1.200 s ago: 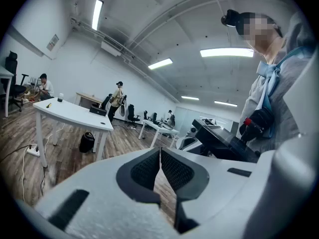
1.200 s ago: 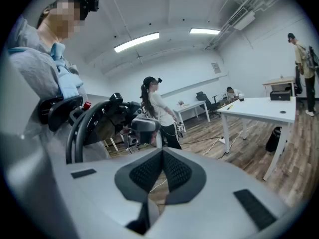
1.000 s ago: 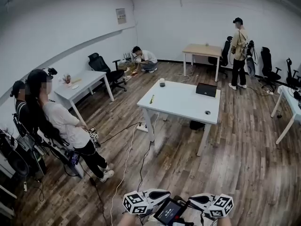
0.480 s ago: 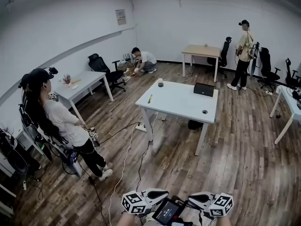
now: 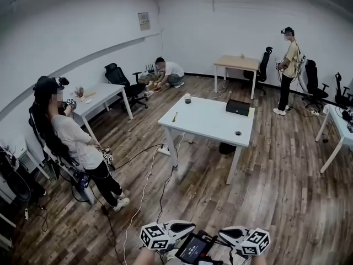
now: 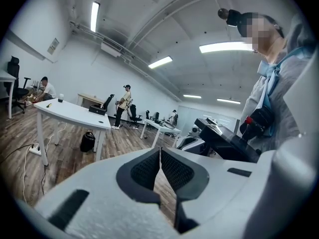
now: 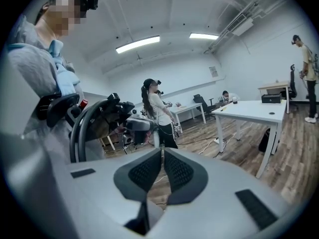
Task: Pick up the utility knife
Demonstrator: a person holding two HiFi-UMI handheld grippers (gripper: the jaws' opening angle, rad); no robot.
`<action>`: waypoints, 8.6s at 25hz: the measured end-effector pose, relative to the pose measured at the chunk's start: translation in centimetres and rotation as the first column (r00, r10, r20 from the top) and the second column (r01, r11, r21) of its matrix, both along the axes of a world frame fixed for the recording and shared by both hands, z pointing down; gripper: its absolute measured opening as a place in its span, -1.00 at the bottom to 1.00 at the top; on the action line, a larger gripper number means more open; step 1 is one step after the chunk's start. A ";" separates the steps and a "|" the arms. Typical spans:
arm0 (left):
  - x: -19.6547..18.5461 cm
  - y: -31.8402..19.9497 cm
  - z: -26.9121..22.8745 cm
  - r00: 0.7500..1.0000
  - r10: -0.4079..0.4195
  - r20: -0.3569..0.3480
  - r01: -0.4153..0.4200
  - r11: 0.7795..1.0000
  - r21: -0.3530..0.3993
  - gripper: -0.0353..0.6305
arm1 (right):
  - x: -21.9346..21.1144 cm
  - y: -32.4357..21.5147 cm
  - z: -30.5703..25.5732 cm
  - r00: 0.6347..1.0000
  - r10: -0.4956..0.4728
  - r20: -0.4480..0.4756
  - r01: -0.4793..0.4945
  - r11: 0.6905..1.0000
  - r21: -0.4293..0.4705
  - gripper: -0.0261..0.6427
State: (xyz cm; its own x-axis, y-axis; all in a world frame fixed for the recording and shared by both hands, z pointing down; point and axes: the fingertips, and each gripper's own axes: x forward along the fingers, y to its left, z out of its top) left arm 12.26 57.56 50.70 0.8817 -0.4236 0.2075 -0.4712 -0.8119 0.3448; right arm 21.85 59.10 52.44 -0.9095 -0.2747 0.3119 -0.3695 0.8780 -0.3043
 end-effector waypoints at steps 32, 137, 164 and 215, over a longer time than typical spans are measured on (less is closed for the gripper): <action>-8.9 -14.0 1.4 0.997 -0.070 -0.031 0.069 0.997 -0.016 -0.83 | -9.2 -13.8 0.2 0.996 -0.092 -0.021 0.091 0.995 -0.037 -0.83; -19.9 -72.1 0.8 0.997 -0.068 0.021 0.068 0.997 -0.023 -0.83 | -21.4 -73.0 1.2 1.000 -0.016 0.018 0.018 0.996 -0.093 -0.83; -26.3 -84.5 4.1 0.967 -0.245 0.071 0.248 0.968 -0.040 -0.83 | -20.2 -78.8 5.2 0.988 0.143 -0.058 -0.151 0.973 -0.176 -0.83; -33.0 -101.9 17.3 0.748 -0.429 0.507 0.576 0.798 -0.174 -0.47 | -15.1 -83.1 7.7 0.981 0.174 -0.087 -0.192 0.934 -0.301 -0.83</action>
State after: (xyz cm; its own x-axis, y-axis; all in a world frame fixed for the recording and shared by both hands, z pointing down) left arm -20.75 -44.37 68.02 0.3465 -0.6292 0.6957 -0.9340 -0.3004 0.1934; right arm 6.73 -24.00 60.11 -0.8302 -0.3174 0.4582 -0.5402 0.6609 -0.5209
